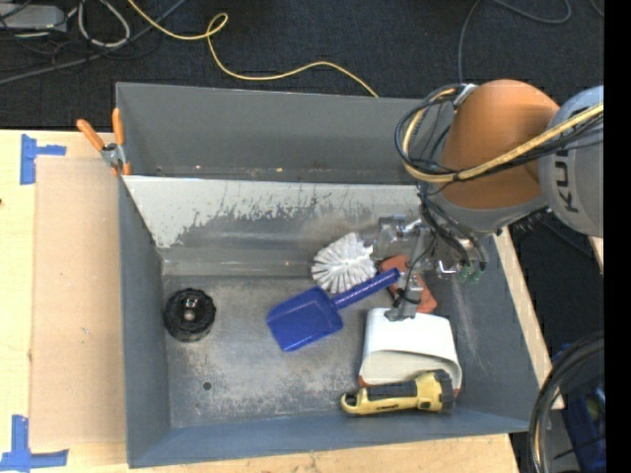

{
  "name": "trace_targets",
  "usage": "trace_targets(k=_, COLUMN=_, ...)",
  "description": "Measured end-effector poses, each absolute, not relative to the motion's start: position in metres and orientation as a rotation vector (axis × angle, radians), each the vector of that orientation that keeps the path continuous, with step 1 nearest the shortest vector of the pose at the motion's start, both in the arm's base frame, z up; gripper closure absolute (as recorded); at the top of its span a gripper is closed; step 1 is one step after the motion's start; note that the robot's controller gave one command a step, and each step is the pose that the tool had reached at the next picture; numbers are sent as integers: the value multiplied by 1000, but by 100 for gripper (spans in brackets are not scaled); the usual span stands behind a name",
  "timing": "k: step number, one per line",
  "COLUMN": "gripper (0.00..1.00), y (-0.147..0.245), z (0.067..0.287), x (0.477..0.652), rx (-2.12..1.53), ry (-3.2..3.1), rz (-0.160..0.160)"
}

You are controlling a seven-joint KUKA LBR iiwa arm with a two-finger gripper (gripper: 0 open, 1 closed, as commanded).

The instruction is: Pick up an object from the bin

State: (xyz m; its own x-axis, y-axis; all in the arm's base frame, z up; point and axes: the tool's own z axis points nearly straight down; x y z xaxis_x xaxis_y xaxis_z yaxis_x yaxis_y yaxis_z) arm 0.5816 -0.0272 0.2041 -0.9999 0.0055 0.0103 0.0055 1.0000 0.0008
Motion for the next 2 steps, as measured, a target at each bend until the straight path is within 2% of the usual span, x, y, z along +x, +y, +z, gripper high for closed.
trace_targets(k=1, gripper=0, y=-27, z=209, x=583, rx=-7, ry=-3140, rz=-1)
trace_targets(k=2, gripper=0, y=16, z=160, x=616, rx=418, ry=-3116, rz=-1)
